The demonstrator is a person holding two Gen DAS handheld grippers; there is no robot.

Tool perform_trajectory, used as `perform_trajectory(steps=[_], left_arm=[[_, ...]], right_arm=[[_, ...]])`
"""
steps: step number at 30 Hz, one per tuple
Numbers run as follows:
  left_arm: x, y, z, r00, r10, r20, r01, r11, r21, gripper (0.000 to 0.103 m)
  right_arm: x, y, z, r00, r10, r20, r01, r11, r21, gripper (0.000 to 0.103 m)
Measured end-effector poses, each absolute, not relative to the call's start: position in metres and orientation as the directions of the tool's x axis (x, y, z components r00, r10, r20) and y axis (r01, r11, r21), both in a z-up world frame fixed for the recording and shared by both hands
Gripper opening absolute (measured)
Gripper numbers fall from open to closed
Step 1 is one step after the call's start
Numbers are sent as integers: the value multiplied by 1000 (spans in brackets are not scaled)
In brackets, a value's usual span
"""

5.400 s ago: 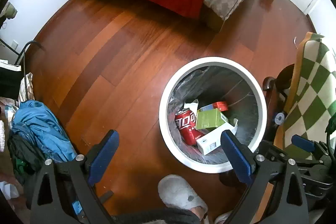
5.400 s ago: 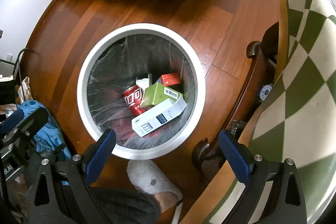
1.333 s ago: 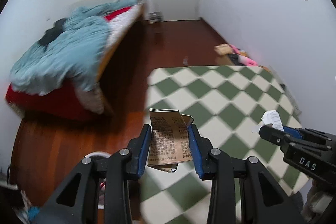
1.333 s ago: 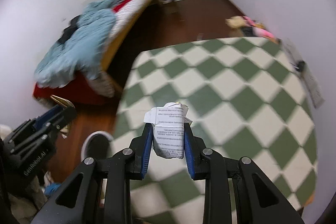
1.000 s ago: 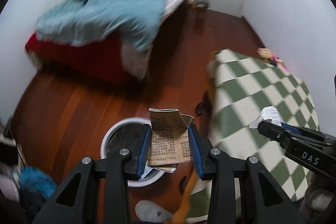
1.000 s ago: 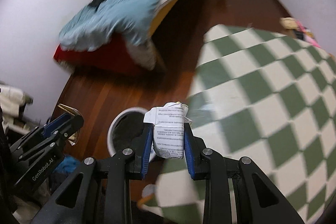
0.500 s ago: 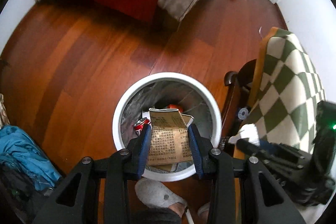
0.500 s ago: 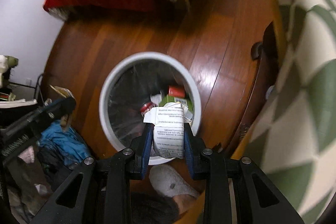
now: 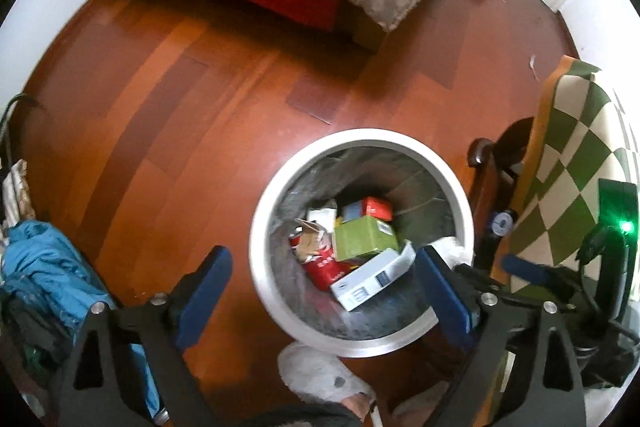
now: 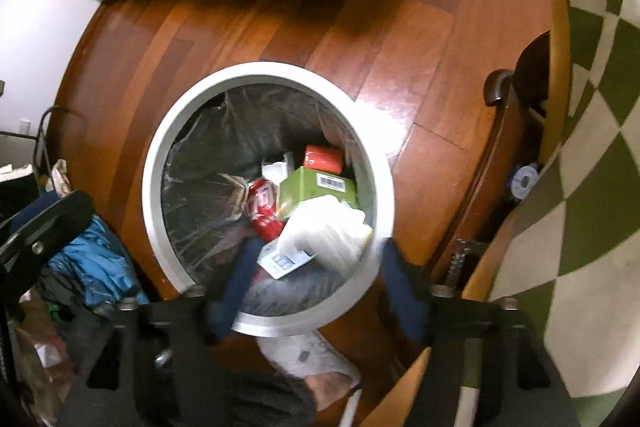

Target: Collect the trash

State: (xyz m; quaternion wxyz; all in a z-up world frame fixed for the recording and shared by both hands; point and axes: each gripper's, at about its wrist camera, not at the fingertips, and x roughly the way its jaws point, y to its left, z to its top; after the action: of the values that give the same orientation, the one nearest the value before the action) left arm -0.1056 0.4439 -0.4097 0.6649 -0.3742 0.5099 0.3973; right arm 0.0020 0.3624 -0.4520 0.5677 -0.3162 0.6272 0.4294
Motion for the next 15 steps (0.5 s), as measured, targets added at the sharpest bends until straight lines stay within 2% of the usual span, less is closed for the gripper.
perform_trajectory(steps=[1, 2, 9, 15], left_arm=[[-108, 442, -407, 156, 160, -975, -912, 401, -80, 94], [-112, 440, -403, 149, 177, -973, -916, 396, -69, 94], [-139, 415, -359, 140, 248, -959, -933, 358, -43, 98], [-153, 382, -307, 157, 284, -946, -930, 365, -45, 98]], right_arm=[[1, 361, -448, -141, 88, -986, -891, 424, 165, 96], [0, 360, -444, -123, 86, -989, -896, 418, 148, 98], [-5, 338, -389, -92, 135, -987, -908, 394, 138, 99], [-11, 306, -326, -108, 218, -970, -908, 376, 185, 99]])
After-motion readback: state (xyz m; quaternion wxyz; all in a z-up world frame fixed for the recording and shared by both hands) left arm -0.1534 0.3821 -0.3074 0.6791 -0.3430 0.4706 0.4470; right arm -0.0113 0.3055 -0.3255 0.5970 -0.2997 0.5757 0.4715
